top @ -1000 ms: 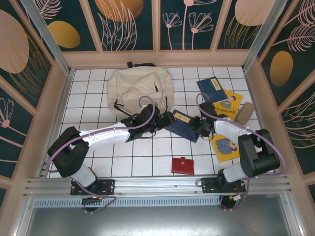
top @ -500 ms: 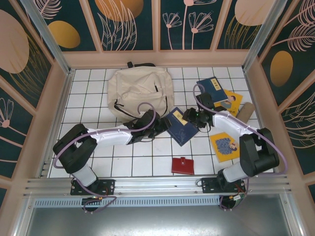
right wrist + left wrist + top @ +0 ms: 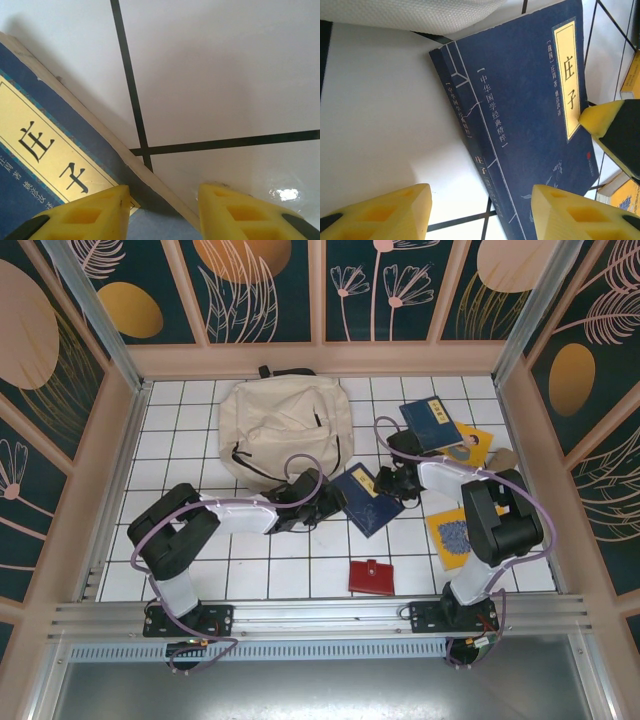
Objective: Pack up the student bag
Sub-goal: Pick up the book at the center of the table.
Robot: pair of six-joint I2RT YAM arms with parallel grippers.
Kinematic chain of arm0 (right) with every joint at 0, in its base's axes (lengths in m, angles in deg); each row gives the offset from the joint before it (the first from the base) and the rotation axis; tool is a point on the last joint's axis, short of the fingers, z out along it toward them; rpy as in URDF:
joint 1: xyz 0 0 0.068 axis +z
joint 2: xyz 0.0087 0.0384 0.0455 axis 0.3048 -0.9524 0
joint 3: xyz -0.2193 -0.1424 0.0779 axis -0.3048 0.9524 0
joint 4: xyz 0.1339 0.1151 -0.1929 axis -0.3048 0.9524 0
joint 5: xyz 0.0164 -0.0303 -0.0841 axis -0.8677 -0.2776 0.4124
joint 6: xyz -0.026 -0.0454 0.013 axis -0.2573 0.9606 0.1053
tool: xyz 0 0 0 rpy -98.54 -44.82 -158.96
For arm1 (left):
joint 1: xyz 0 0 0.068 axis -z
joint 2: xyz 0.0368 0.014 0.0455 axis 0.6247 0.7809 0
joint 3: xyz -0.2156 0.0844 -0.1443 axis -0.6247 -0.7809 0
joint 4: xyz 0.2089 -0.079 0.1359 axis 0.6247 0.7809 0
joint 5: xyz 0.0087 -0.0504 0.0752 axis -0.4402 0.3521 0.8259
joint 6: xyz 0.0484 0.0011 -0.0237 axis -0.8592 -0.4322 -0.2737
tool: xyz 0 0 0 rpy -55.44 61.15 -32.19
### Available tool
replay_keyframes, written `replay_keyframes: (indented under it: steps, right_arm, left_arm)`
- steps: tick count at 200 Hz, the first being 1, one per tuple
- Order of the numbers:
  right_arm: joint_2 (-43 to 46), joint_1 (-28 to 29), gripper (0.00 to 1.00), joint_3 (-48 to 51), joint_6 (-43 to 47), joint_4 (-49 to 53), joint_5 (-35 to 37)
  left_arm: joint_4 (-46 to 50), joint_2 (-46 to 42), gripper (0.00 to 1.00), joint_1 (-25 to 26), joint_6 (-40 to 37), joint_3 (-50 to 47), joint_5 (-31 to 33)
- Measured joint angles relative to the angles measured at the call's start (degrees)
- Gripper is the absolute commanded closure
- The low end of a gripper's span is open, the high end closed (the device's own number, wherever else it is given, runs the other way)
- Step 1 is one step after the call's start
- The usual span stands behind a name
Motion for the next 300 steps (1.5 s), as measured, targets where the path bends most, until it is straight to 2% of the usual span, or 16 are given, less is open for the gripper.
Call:
replay_keyframes:
  steps: [30, 87, 109, 134, 162, 202, 229, 270, 300]
  right_arm:
    - [1.79, -0.07, 0.72, 2.8, -0.04, -2.49, -2.51]
    - [3.61, -0.04, 0.74, 6.91, -2.47, -6.99, -8.24]
    - [3.61, -0.04, 0.75, 7.04, -3.04, -7.39, -9.18]
    - [3.61, 0.04, 0.75, 7.17, -3.28, -7.5, -9.66]
    - [3.61, 0.04, 0.75, 7.32, -3.48, -7.8, -9.75]
    - [3.74, 0.04, 0.75, 7.74, -3.74, -8.33, -10.1]
    - [4.28, 0.04, 0.75, 8.72, -4.26, -9.64, -10.12]
    - [4.35, 0.04, 0.75, 8.85, -4.66, -10.01, -10.27]
    - [4.35, 0.04, 0.75, 8.85, -5.03, -9.99, -10.91]
  left_arm:
    - [-1.38, 0.94, 0.59, 0.0, 0.42, 0.13, -1.05]
    - [-1.36, 1.86, 0.58, 0.0, 0.39, 0.28, -1.03]
    - [-0.9, 2.43, 0.51, 0.0, 0.46, 0.79, -0.85]
    - [-0.37, 2.75, 0.48, 0.0, 1.2, 1.07, 0.48]
    - [-0.44, 2.75, 0.52, 0.17, 1.27, 1.11, 0.68]
    - [-1.03, 3.13, 0.52, -0.09, 1.25, 1.18, -0.76]
    - [-4.9, 3.37, 0.52, -0.55, 1.49, 0.09, -3.45]
    - [-12.9, 3.34, 0.57, -0.46, 2.14, -1.42, -9.03]
    - [-14.16, 3.1, 0.67, -0.39, 2.05, -1.4, -9.9]
